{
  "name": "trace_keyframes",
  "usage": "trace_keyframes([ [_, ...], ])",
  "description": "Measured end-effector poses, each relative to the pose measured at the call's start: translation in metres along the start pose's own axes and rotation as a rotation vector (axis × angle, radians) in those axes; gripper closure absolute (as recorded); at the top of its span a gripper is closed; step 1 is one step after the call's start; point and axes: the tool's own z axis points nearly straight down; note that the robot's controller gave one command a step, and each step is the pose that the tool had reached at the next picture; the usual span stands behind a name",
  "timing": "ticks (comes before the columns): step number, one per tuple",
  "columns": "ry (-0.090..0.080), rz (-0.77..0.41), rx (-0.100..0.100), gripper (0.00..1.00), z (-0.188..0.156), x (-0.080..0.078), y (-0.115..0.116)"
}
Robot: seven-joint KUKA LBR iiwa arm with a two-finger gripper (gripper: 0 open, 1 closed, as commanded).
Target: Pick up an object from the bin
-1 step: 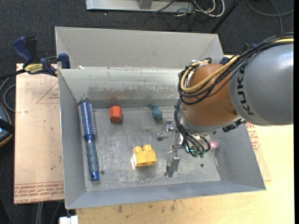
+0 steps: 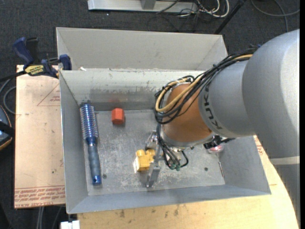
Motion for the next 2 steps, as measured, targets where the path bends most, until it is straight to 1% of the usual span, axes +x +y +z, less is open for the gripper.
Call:
trace_keyframes([
  [1,0.009,-0.037,0.001,0.0,-0.0301,0.0125,0.0128],
  [2,0.01,-0.14,0.001,0.0,-0.0287,0.0083,0.0084],
])
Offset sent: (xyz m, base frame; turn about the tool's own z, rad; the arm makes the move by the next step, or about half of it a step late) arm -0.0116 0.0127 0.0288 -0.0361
